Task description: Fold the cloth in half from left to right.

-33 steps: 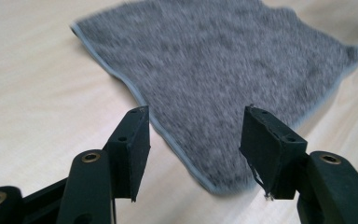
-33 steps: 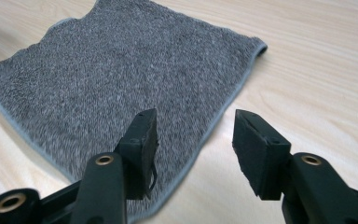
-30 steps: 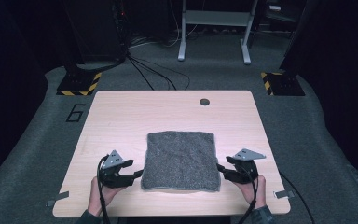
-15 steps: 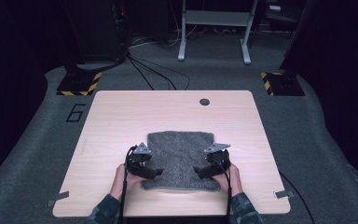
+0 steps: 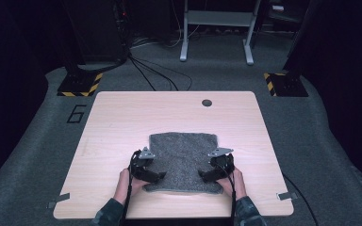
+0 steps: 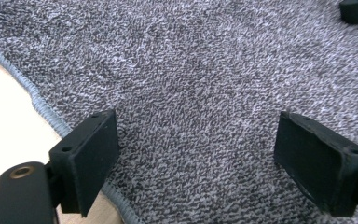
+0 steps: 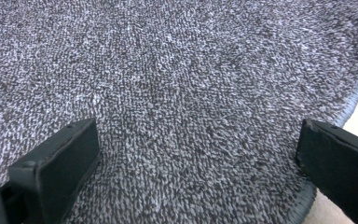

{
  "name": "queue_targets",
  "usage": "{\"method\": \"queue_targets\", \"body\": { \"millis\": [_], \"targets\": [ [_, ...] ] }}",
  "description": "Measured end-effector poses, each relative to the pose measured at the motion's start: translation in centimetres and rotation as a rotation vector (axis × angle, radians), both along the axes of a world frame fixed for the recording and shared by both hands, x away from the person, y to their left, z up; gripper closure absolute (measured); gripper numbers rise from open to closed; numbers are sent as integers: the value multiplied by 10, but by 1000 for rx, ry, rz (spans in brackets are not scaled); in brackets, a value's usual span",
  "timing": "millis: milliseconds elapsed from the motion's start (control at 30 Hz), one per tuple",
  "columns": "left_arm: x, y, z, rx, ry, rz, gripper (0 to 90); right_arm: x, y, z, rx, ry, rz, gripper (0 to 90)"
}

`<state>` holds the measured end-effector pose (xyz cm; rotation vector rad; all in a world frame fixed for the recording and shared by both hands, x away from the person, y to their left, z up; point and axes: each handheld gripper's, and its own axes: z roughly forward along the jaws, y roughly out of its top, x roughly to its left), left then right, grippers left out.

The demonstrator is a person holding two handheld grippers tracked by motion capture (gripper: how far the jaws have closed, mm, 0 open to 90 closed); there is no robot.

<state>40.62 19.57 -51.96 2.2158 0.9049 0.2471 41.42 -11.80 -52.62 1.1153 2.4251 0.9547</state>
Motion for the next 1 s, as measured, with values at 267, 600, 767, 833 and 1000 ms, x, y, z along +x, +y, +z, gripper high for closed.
{"method": "queue_targets", "body": {
  "millis": [267,600,767,833,1000],
  "targets": [
    [-7,-15,-2,51,-20,2,45,-5,-4,0,-3,-1,-17,0],
    [-2,4,10,-25,-33,37,0,-10,-5,8,34,5,-35,0],
    [9,22,30,-70,-59,74,0,-18,3,28,83,-35,-4,0],
    [17,28,35,-88,-66,97,0,-21,10,35,89,-44,22,0],
    [39,38,42,-135,-47,130,0,-26,33,42,97,-51,87,0]
  ]
}}
